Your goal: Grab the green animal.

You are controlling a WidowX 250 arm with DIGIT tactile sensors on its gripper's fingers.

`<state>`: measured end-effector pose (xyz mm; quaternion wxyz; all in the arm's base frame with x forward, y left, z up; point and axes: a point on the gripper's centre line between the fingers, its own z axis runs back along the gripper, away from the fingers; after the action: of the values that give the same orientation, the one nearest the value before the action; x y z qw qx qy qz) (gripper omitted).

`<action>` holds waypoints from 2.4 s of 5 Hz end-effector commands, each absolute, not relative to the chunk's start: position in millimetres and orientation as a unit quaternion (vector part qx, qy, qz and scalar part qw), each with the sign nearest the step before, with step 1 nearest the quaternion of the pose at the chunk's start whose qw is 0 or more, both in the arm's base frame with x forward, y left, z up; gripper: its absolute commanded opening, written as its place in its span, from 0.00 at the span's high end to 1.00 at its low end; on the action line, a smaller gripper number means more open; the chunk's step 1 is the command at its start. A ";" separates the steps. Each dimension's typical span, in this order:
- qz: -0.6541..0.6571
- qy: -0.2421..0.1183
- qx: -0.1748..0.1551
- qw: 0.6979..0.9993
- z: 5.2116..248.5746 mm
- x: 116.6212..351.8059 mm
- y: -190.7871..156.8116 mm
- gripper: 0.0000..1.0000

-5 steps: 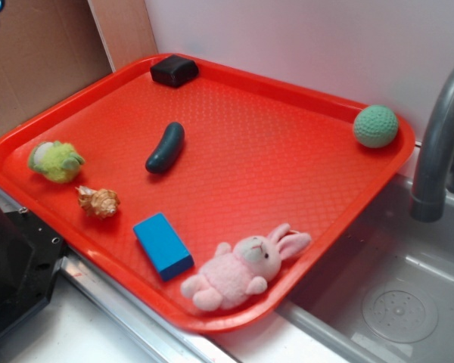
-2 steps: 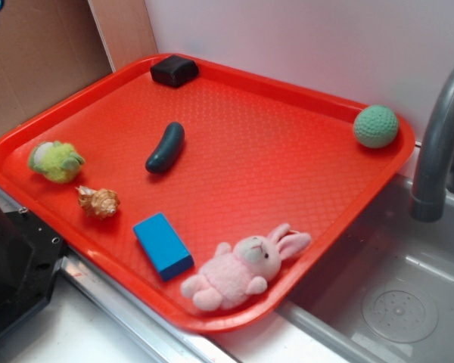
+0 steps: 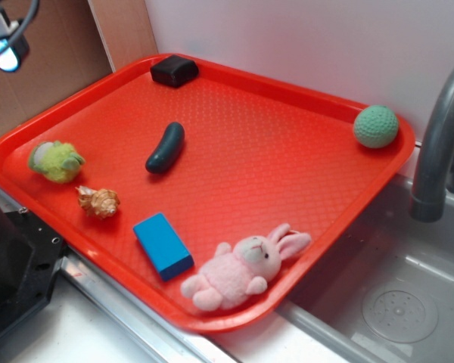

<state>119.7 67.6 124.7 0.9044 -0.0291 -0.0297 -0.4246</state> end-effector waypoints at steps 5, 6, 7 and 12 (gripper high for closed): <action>-0.510 0.039 0.004 0.859 26.1 156.3 92.5 1.00; -0.495 0.042 0.013 0.867 32.4 155.2 91.8 1.00; -0.390 0.023 0.010 0.920 82.7 163.2 94.9 1.00; 0.022 -0.003 0.010 1.000 191.5 207.3 64.7 1.00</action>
<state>201.1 58.2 183.1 0.9996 0.0044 0.0138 0.0232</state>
